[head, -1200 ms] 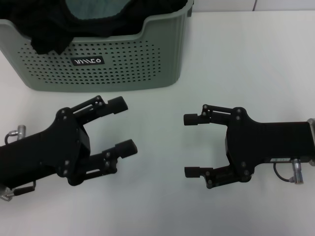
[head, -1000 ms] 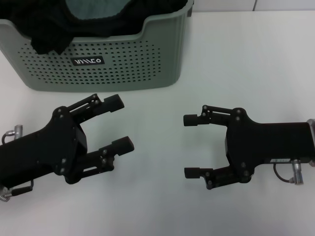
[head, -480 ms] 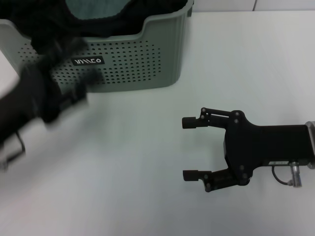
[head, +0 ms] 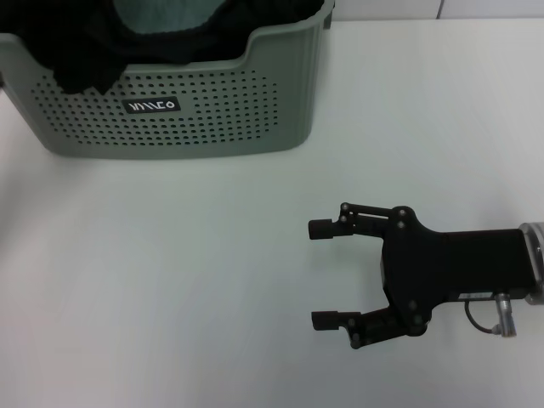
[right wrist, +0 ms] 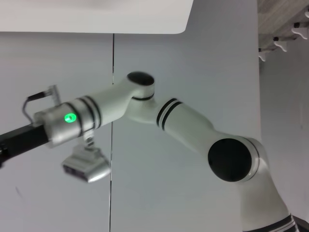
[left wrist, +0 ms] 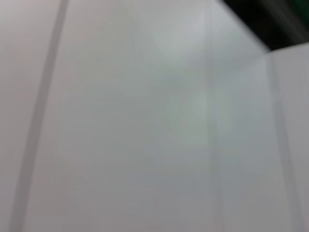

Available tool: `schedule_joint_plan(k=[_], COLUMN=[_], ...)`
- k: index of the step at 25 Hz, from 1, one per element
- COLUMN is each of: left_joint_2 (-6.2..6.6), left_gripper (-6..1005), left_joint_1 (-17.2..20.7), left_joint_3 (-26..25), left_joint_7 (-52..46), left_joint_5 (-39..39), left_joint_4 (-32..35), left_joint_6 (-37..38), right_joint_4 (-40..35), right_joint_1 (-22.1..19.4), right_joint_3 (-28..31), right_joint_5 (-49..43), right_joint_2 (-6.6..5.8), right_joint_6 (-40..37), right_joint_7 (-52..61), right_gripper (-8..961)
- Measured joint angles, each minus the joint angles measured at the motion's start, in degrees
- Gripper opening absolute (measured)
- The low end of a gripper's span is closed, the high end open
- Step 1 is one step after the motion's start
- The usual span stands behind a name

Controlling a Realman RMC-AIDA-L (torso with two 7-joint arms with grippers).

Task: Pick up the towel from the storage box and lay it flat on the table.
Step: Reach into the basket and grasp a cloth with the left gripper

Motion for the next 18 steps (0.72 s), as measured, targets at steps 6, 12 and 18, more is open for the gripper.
schedule_joint_plan(k=[6, 12, 18], left_joint_2=[0.05, -0.22, -0.04], left_gripper=[758, 756, 752], left_joint_1=[-1.7, -3.1, -7.4], left_joint_3=[-0.5, -0.5, 0.0], left_joint_7=[9.3, 16.6, 23.0], left_joint_5=[-2.3, -5.9, -5.9], left_joint_4=[2.5, 4.9, 4.5], left_joint_6=[-12.6, -24.2, -34.8], right_joint_4=[0.2, 0.2, 1.3], right_joint_1=[0.0, 0.4, 1.8], right_joint_3=[-0.4, -0.4, -0.3], right_joint_5=[0.0, 0.0, 0.0], right_joint_2=[0.0, 0.0, 0.0], right_joint_6=[-0.7, -2.0, -2.4], right_joint_7=[-0.1, -0.1, -0.2], right_gripper=[884, 884, 885])
